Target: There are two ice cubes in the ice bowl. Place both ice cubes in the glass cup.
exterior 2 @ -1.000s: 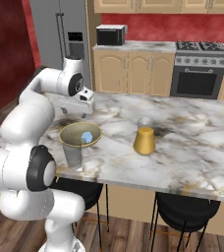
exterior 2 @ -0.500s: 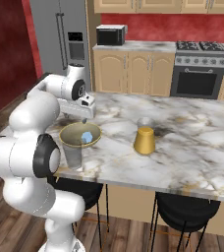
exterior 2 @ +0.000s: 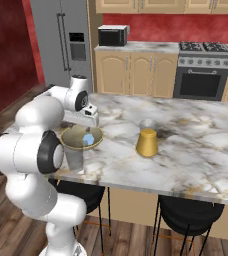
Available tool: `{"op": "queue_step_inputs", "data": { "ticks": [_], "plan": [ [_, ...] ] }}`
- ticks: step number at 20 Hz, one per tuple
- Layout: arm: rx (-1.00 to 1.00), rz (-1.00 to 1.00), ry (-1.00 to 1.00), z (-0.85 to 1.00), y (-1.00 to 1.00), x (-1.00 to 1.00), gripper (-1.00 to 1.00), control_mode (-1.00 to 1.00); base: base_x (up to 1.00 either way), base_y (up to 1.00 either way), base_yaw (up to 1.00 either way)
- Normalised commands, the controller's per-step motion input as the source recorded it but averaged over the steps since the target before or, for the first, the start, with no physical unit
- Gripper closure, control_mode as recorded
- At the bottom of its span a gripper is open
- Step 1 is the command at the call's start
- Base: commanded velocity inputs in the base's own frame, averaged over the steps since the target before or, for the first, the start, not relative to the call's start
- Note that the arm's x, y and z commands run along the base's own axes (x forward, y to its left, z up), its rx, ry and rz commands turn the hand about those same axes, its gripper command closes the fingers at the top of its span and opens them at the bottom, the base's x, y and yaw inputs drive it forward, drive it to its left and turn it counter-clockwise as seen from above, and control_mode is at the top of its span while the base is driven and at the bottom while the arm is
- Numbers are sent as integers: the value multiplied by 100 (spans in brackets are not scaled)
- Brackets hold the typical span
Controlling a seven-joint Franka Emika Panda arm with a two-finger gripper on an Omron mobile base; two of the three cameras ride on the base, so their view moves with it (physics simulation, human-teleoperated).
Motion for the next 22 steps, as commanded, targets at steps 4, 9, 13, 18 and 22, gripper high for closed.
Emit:
{"op": "queue_step_inputs", "data": {
  "ticks": [4, 9, 13, 18, 22],
  "plan": [
    [-4, 0, 0, -34, 3, 36, -100, -100, 0, 0, 0],
    [-6, 0, 0, -36, 0, 35, -100, -100, 0, 0, 0],
    [-6, 0, 0, -34, 0, 39, -100, -100, 0, 0, 0],
    [-5, 0, 0, -34, 0, 36, -100, -100, 0, 0, 0],
    [-1, 0, 0, -31, 0, 29, -100, -100, 0, 0, 0]
  ]
}}
